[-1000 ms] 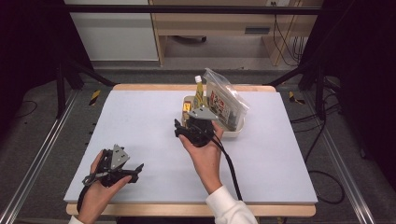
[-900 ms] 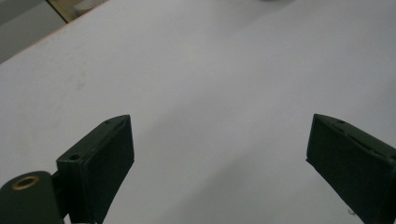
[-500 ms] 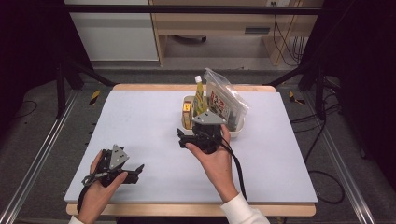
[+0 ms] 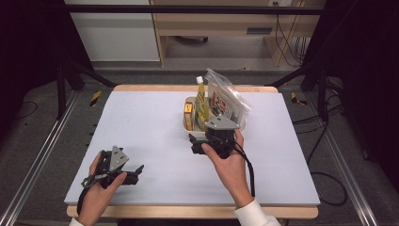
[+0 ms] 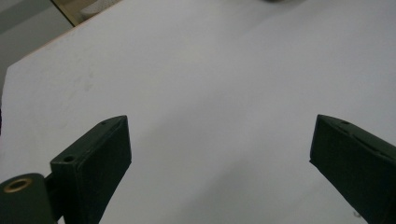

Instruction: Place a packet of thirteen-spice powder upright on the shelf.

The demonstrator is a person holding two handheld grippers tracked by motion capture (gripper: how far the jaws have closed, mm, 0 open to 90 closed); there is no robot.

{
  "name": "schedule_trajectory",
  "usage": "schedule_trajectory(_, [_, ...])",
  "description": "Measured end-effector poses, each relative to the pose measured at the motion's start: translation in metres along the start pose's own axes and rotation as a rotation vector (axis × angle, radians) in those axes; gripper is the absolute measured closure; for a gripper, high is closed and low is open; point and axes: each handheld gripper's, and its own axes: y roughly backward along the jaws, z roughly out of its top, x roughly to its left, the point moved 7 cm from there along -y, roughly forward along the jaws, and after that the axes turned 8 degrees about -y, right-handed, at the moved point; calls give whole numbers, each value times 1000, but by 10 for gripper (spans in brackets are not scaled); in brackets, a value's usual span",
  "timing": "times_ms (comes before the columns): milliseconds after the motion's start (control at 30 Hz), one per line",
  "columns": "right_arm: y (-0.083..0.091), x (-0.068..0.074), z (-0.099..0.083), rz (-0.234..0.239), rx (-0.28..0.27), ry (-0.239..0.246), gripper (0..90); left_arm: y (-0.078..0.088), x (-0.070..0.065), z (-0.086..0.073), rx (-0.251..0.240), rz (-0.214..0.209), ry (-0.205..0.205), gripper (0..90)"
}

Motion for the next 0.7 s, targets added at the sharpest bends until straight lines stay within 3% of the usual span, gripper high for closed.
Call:
schedule_trajectory(167, [6, -13, -2, -35, -6, 11, 81, 0, 1, 0, -2, 3, 4, 51])
schedule_trajectory(700, [24, -50, -15, -91, 1, -19, 79, 1, 5, 0, -21, 20, 10, 51])
